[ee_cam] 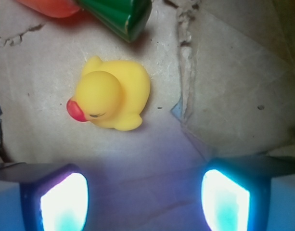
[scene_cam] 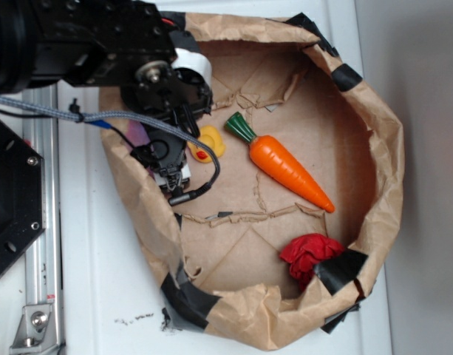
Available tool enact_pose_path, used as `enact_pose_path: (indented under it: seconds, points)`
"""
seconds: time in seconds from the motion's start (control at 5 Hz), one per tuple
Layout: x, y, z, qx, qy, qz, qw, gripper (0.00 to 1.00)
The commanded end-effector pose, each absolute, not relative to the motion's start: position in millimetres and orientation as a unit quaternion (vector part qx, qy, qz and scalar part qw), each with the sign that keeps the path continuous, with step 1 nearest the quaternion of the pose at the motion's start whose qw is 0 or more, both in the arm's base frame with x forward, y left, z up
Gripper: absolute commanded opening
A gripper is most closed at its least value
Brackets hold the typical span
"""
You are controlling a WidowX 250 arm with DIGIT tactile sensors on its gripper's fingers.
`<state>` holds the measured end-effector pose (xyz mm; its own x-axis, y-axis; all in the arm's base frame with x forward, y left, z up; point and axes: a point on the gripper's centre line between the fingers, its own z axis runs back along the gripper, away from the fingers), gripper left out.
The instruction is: Grab the yellow duck.
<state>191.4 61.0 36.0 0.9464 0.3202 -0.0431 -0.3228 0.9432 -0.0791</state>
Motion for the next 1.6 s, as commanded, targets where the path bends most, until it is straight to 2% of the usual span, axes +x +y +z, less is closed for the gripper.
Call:
enact_pose_path:
  seconds: [0.0,0.2,0.6,1.0,1.4]
  points:
    - [215,55,76,-0.070,-0.047,0.154,0.985,1.00]
    - [225,53,75,-0.072,-0.048,0.152,0.985,1.00]
    - [236,49,54,-0.066,-0.031,0.145,0.987,1.00]
    - [224,63,29,-0.038,-0.011,0.136,0.990,1.00]
    - [216,74,27,-0.025,-0.007,0.140,0.990,1.00]
